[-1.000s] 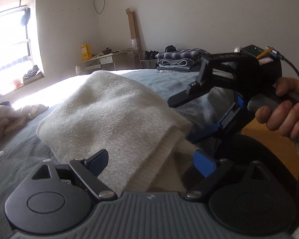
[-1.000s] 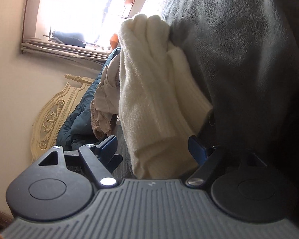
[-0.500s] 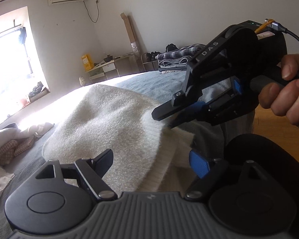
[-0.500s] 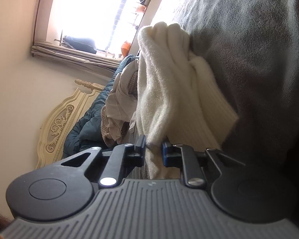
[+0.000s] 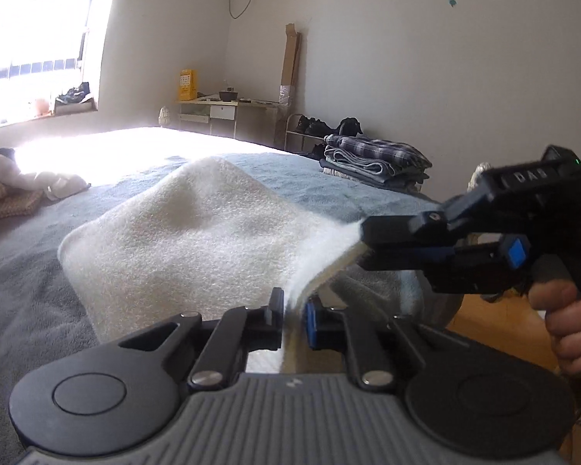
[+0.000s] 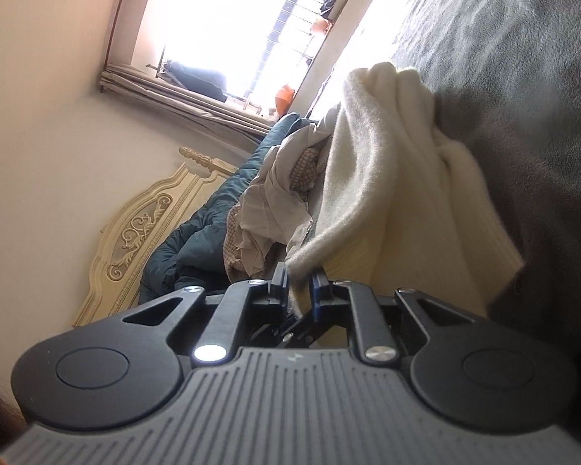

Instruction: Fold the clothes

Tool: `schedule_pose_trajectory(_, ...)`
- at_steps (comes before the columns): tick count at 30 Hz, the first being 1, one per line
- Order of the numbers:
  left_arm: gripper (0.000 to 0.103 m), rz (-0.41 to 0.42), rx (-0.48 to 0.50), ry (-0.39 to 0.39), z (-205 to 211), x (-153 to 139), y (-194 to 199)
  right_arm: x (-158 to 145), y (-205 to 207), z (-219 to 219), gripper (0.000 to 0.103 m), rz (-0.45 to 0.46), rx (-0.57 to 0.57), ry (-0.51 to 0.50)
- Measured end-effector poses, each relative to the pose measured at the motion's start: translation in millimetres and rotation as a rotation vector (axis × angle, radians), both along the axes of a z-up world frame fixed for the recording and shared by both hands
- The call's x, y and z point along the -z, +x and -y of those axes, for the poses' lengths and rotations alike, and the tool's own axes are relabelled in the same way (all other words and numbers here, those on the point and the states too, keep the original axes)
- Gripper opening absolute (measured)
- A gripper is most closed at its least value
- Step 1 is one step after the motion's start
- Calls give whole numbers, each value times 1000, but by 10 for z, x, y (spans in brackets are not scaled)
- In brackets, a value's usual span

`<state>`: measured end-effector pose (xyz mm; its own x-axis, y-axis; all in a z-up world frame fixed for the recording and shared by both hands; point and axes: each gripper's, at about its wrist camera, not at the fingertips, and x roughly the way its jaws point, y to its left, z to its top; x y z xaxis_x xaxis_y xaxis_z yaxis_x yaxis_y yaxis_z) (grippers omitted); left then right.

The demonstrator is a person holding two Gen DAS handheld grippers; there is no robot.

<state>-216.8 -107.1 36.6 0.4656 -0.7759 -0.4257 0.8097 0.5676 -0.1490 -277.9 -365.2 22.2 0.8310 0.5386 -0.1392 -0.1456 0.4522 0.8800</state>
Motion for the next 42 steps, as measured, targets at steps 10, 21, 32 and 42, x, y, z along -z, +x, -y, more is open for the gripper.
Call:
schedule_pose_trajectory(10,10,-82,-16,-92,-334,-216,235,-55,-544,-958,28,283,-139,-1084)
schedule_pose_trajectory(21,56,-142,36,-104,-449,-82,63,340,-687,-1606,50,378,-256,-1586)
schedule_pose_trajectory(32,69,210,121,246,-59,298,-551,297,-736,-1637,50,303,-223,-1570)
schedule_pose_trajectory(42,42,141,76,215,-107,316,-317,237,-1000,-1679,50,306,-243,-1564)
